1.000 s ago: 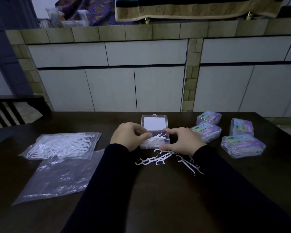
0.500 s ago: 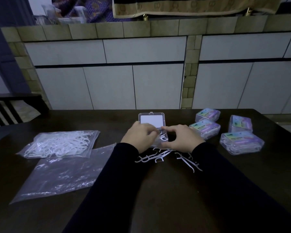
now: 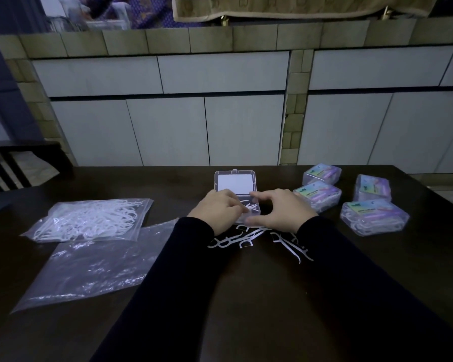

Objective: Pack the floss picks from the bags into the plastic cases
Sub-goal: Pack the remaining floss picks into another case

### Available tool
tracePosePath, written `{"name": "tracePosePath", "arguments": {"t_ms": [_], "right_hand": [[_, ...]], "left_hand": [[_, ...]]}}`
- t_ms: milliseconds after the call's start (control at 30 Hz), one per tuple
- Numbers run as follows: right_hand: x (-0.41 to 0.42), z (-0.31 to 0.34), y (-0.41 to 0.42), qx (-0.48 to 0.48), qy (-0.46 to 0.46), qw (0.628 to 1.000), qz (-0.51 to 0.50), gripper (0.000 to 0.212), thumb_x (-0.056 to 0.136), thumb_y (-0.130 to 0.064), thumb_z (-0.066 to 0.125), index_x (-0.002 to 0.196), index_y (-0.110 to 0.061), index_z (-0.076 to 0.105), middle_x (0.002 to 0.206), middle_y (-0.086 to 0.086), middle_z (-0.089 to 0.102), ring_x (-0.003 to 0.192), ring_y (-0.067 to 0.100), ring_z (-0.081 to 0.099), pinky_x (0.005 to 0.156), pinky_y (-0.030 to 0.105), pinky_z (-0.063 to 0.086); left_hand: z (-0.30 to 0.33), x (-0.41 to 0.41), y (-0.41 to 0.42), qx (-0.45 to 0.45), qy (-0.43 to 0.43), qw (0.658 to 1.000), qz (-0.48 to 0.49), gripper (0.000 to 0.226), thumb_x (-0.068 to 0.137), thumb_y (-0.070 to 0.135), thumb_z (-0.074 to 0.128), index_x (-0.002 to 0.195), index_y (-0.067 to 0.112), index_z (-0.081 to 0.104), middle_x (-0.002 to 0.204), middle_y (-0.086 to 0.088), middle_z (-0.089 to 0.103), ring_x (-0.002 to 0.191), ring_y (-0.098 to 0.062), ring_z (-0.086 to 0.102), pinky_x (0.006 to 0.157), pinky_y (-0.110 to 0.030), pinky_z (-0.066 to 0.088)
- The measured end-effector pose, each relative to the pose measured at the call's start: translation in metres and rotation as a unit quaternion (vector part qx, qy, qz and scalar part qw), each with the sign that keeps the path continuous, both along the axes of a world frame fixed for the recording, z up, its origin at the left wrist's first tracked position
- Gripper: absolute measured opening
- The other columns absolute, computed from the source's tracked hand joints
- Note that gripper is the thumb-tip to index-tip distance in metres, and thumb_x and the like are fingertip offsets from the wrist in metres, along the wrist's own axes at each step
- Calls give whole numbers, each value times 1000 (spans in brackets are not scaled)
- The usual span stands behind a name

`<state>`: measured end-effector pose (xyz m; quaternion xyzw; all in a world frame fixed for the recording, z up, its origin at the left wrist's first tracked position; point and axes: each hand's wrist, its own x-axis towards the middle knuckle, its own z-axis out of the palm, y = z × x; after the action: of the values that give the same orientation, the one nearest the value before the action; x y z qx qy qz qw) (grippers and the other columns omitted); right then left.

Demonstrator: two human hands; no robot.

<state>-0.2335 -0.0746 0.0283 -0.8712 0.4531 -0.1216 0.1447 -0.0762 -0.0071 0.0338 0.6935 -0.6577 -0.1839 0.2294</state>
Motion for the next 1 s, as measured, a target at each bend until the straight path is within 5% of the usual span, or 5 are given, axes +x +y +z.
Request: {"name": "tracePosePath", "arguments": {"t_ms": [167, 333, 633, 833, 1000], "right_hand": [[0, 1, 1, -4, 5, 1000, 0, 76, 80, -61, 64, 146, -33, 38, 139, -8, 53, 130, 18, 45, 113, 46, 24], [0, 1, 3, -19, 2, 1000, -7, 73, 80, -62, 63, 144, -33, 42, 139, -6, 54, 129, 18, 46, 112, 45, 26], [1, 4, 5, -2, 14, 1000, -9, 78, 79, -61, 66, 146, -33, 37, 143, -5, 50, 133, 19, 43, 113, 47, 28], [1, 4, 5, -3, 13, 1000, -9, 77, 79, -61, 65, 146, -33, 37, 142, -6, 51, 132, 19, 43, 113, 45, 27], [-1, 6, 7, -4, 16, 1000, -8, 75, 81, -60, 64, 146, -34, 37, 141, -6, 51, 131, 19, 43, 112, 42, 27]], "left_hand": [[1, -5, 0, -49, -65, 997, 4, 36, 94, 19, 38, 102, 26, 73, 127, 7, 54, 115, -16, 39, 101, -36, 34], [0, -12, 2, -7, -2, 1000, -10, 33, 88, 21, 40, 93, 37, 68, 113, -3, 52, 110, -19, 45, 94, -34, 38], [4, 12, 3, -68, 15, 995, 65, 36, 81, 27, 42, 59, 43, 64, 102, 0, 65, 104, -16, 53, 96, -43, 44], [4, 9, 2, -68, -83, 988, 111, 33, 91, 21, 42, 82, 31, 73, 111, 1, 65, 108, -20, 50, 97, -41, 42], [4, -4, 2, -51, -61, 994, 78, 33, 90, 22, 43, 90, 31, 75, 105, -2, 61, 105, -17, 50, 95, -35, 42]]}}
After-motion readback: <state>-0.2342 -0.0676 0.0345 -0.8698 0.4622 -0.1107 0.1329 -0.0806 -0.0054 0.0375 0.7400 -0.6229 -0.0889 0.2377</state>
